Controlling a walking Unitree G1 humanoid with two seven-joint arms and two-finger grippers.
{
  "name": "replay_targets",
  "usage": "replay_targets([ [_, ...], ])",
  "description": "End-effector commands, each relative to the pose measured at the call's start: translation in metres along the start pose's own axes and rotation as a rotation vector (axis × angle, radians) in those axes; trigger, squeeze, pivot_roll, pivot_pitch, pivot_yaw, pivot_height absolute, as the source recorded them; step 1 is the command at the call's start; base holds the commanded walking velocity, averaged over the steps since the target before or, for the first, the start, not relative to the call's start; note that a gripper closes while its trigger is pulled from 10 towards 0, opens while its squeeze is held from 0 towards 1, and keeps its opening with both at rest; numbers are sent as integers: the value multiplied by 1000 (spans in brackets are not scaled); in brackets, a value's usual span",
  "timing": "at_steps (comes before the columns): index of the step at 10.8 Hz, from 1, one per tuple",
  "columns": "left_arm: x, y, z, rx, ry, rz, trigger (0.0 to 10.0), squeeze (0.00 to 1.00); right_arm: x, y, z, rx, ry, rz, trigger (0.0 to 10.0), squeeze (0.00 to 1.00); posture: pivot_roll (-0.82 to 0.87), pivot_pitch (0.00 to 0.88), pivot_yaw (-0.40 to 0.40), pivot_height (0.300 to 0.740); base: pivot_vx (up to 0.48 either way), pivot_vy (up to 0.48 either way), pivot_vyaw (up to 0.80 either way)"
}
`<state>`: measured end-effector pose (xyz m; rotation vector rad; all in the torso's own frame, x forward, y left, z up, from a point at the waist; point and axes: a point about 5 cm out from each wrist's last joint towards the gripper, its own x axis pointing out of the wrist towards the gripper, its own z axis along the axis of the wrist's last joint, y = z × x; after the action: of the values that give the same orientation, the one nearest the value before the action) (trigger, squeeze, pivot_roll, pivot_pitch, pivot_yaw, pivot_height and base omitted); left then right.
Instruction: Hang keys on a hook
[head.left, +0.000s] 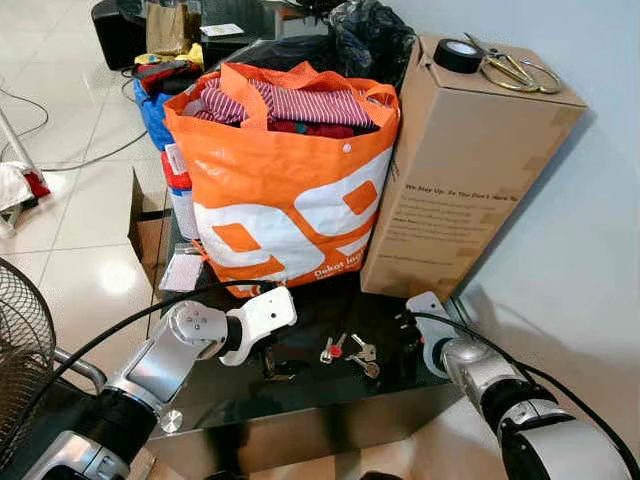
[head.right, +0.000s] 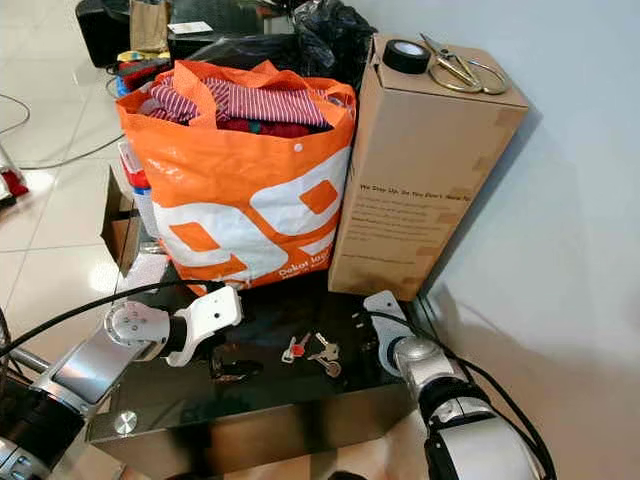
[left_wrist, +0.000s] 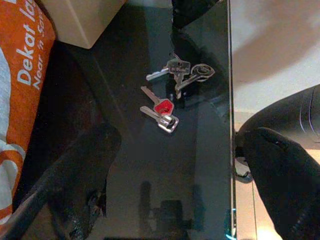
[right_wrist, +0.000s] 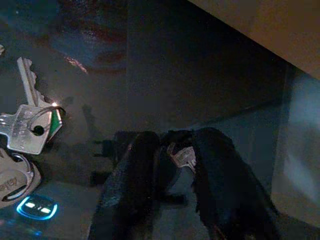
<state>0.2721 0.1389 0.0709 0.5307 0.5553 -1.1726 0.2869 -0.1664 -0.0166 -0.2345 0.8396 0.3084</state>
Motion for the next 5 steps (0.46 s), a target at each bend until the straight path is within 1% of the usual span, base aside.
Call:
replay_targets([
  [1,0,0,5,20,-6,-2,10000,24,-1,-4,4,19,-11,-16,0,0,-84,0,-132,740,0,0,0],
  [5,0,-3,3,10,-2,-6,10000,27,0,0,-2,27,-1,-11,0,0,-83,0,-134,740,0,0,0],
])
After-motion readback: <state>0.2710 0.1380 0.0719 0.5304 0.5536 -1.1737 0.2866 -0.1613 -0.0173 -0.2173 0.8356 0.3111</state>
